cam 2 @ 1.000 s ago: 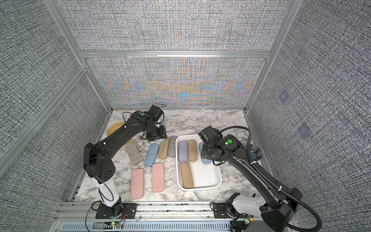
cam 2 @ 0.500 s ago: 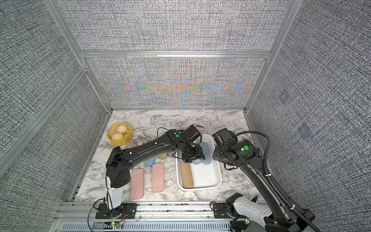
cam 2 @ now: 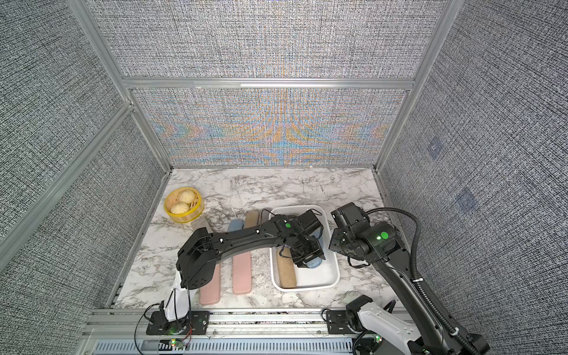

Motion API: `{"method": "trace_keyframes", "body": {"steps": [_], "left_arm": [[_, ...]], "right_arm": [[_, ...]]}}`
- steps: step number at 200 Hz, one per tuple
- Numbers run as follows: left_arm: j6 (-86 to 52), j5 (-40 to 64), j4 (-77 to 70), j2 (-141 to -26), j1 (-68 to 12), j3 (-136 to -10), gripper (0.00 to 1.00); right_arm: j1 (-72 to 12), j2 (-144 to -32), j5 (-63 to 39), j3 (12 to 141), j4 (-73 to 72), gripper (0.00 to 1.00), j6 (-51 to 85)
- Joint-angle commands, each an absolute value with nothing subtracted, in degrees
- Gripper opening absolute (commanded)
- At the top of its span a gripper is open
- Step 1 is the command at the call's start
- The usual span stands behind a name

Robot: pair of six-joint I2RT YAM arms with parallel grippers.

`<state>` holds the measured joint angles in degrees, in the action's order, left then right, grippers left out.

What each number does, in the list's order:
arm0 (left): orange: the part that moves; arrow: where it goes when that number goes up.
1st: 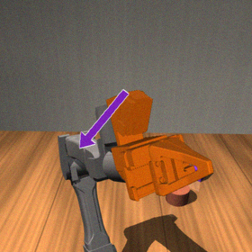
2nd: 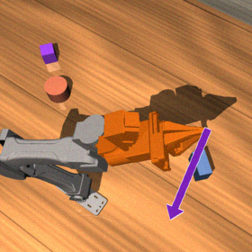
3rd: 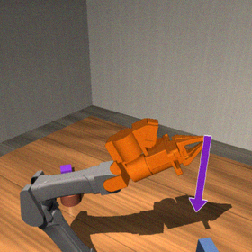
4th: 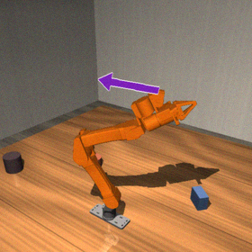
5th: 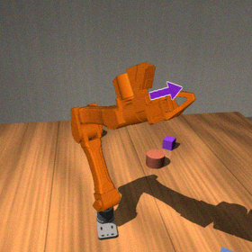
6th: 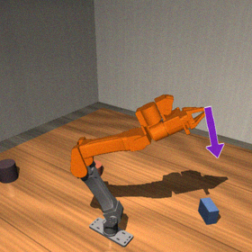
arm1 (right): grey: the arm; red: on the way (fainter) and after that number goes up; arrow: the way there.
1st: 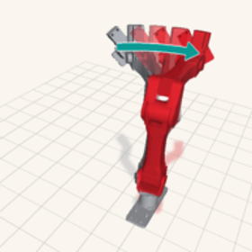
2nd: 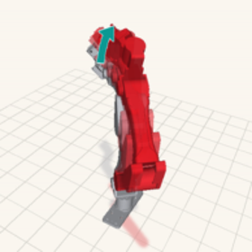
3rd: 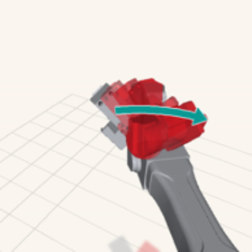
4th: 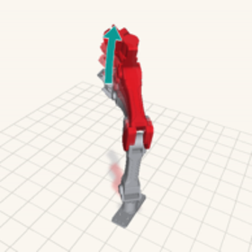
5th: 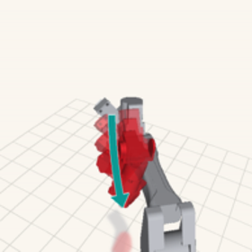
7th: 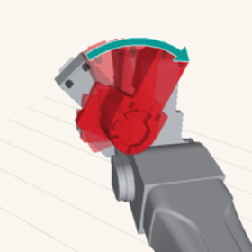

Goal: Put the glasses cases into the storage boxes
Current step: Place the glasses case in the storage box.

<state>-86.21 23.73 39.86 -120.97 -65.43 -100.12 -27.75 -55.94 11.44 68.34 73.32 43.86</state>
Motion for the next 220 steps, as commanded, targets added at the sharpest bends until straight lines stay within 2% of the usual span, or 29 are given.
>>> {"method": "trace_keyframes", "body": {"steps": [1, 33, 53, 111, 148, 182, 205, 220], "left_arm": [[-90.15, 23.21, 38.65, -119.61, -65.4, -97.95, 0.41], [-93.53, 23.63, 36.35, -117.43, -65.41, -93.08, 0.42], [-94.43, 25.19, 34.1, -117.78, -65.34, -91.67, 0.55], [-94.47, 28.46, 31.82, -118.33, -64.96, -91.67, 0.75], [-94.11, 28.78, 30.86, -116.37, -64.78, -89.86, 0.76], [-88.23, 23.65, 35.8, -109.59, -63.88, -89.33, 0.76], [-80.84, 16.31, 41.07, -102.04, -61.76, -88.37, 0.76], [-74.54, 8.81, 46.55, -96.88, -60.21, -89.44, 0.86]], "right_arm": [[-27.69, -56.29, 10.46, 67.96, 72.69, 0.53, 43.42], [-27.69, -57.23, 10.39, 67.81, 72.34, 0.53, 43.24], [-27.69, -57.86, 10.02, 67.76, 71.96, 0.53, 43.24], [-27.69, -58.36, 10.06, 68.3, 72.7, 0.53, 43.42], [-27.69, -58.54, 8.39, 65.69, 71.67, 0.53, 43.46], [-27.69, -59.67, 3.24, 59.55, 66.61, 0.53, 42.46], [-27.89, -62.89, -1.52, 57.4, 63.69, 0.47, 40.58], [-28.5, -64.36, -2.91, 53.29, 60.02, 0.46, 39.95]]}}
